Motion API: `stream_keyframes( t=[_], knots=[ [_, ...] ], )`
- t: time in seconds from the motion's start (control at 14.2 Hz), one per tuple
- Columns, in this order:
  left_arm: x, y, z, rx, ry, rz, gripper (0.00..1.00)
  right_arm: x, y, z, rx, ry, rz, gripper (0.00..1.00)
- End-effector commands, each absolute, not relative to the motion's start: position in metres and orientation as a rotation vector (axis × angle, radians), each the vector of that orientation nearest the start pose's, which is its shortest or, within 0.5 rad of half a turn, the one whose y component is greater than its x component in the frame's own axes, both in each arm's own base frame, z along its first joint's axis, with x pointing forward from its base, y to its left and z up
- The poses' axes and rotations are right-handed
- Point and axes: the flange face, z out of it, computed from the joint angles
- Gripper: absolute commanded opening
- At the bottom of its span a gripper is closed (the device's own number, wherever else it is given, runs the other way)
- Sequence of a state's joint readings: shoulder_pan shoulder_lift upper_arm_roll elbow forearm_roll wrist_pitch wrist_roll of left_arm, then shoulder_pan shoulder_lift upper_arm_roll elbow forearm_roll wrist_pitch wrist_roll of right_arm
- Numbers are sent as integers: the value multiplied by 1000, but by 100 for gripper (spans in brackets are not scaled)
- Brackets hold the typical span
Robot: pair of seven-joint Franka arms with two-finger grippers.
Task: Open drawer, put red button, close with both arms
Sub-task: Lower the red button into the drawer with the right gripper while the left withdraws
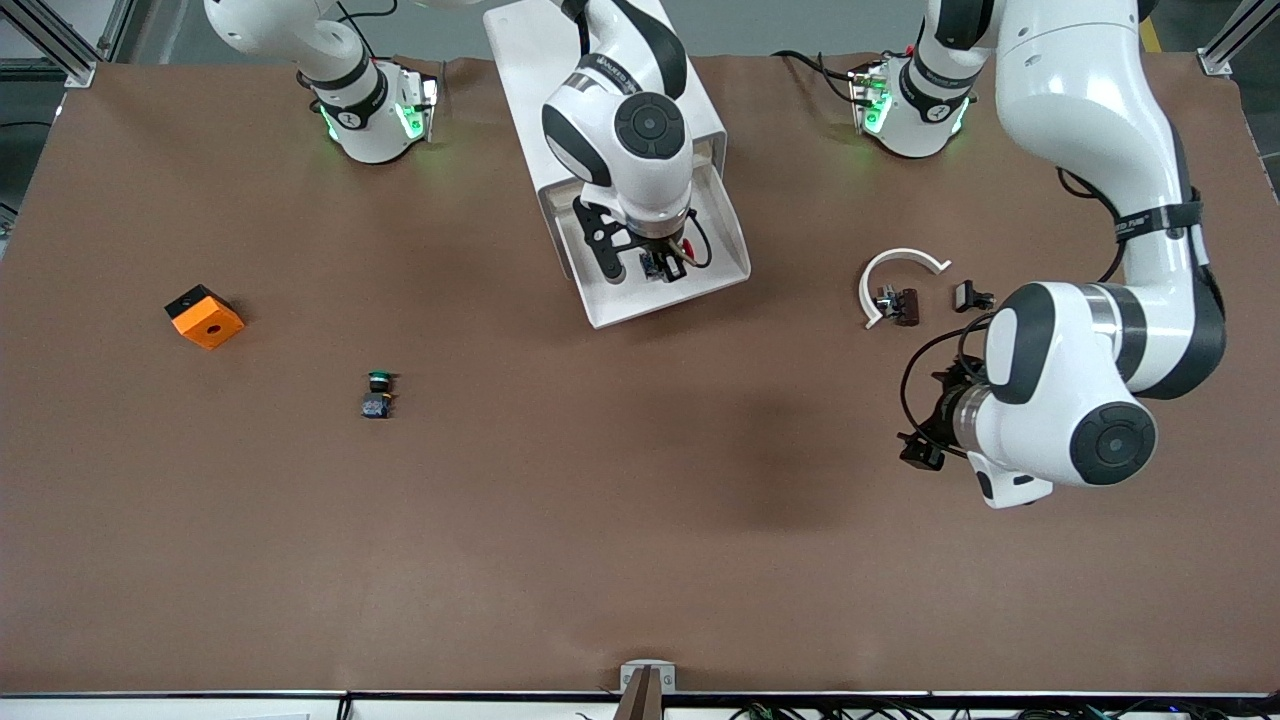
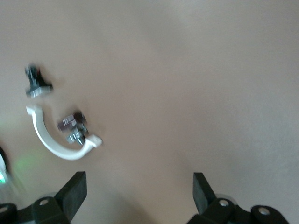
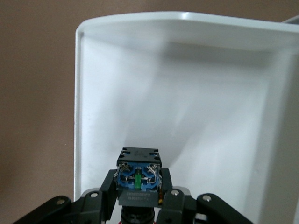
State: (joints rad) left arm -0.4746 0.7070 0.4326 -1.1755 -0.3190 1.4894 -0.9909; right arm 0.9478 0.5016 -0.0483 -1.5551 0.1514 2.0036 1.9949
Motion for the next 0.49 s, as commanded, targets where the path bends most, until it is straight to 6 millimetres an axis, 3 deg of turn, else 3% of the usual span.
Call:
stream_keyframes(
  t=[0.0,0.07,0.14,0.21,0.42],
  knots=[
    [675,-116,400,-2773,-967,447,100,417,551,350,-2652,1739,190,61],
    [675,-113,404,-2821,-846,448,100,418,550,351,-2655,1733,188,87],
    [674,-112,406,-2867,-740,461,100,418,550,351,-2652,1740,189,100],
    [673,-112,400,-2891,-667,485,100,419,550,353,-2647,1739,189,100],
    [672,-126,374,-2937,-542,463,100,442,540,400,-2586,1754,189,100]
  ],
)
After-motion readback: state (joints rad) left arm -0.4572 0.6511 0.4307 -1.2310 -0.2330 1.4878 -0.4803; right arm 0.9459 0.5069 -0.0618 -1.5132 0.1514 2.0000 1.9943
